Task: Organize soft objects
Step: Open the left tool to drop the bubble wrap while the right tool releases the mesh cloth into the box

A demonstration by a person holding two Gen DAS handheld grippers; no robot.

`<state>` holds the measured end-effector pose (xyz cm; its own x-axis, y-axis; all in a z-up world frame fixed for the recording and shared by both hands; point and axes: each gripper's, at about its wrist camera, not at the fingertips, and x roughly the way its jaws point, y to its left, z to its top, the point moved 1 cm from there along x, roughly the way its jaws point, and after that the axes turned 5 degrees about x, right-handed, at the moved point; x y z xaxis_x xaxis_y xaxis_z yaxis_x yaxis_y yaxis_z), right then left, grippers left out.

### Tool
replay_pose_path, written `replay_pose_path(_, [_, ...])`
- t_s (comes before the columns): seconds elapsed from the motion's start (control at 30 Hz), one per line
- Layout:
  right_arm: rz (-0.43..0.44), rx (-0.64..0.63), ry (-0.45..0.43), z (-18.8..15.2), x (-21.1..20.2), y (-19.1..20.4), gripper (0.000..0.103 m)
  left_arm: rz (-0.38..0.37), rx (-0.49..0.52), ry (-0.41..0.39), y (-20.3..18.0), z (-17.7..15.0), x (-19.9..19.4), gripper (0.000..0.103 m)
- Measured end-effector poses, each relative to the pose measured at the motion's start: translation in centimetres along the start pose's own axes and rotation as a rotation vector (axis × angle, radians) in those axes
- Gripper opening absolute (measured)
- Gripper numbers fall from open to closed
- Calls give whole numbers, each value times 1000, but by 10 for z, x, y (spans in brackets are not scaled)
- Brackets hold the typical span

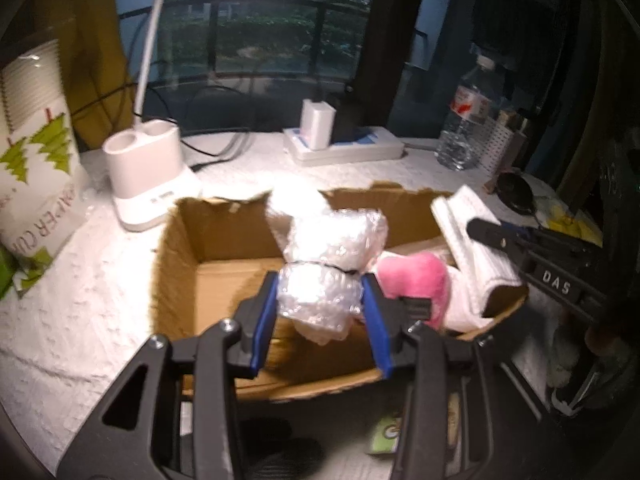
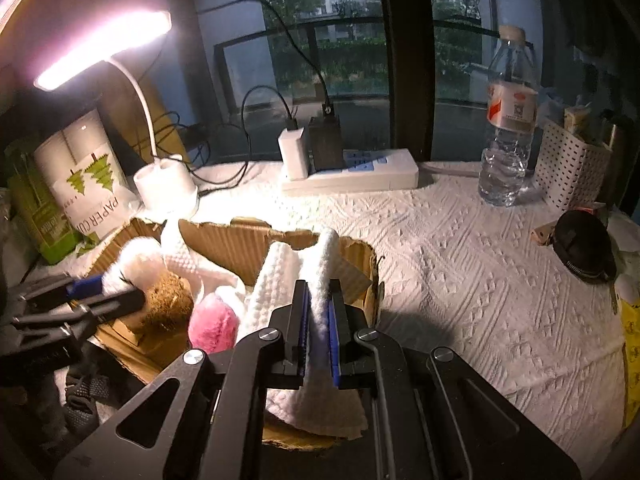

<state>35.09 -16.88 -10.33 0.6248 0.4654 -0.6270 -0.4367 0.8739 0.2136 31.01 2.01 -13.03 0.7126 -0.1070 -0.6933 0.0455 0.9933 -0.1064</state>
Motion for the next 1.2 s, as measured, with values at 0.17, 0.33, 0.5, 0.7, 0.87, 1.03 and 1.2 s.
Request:
replay_pose_path(0.17, [-9, 12, 13, -1, 4, 0, 22, 70, -24, 8, 15, -1, -1, 43])
replay_pose_path(0.33, [-3, 29, -6, 3, -1, 1, 50, 110, -44, 6, 24, -2, -5, 52])
replay_pose_path(0.5, [-22, 27, -20, 4, -8, 4, 52, 121, -48, -14, 26, -2, -13, 53])
replay_pose_path(0.7, [-36, 27, -42, 4, -24, 9, 52, 133, -64, -38, 32, -3, -25, 53])
replay_pose_path(0.87, [-39, 19, -50, -1, -37, 19, 52, 127, -60, -62, 31, -7, -40, 53])
replay_pose_path(1.03, [-29, 8, -61, -6, -51, 32, 52, 105, -57, -85, 28, -11, -57, 58])
replay_pose_path(1.2, [-16, -3, -72, -12, -67, 46, 54, 83, -55, -118, 24, -17, -75, 72])
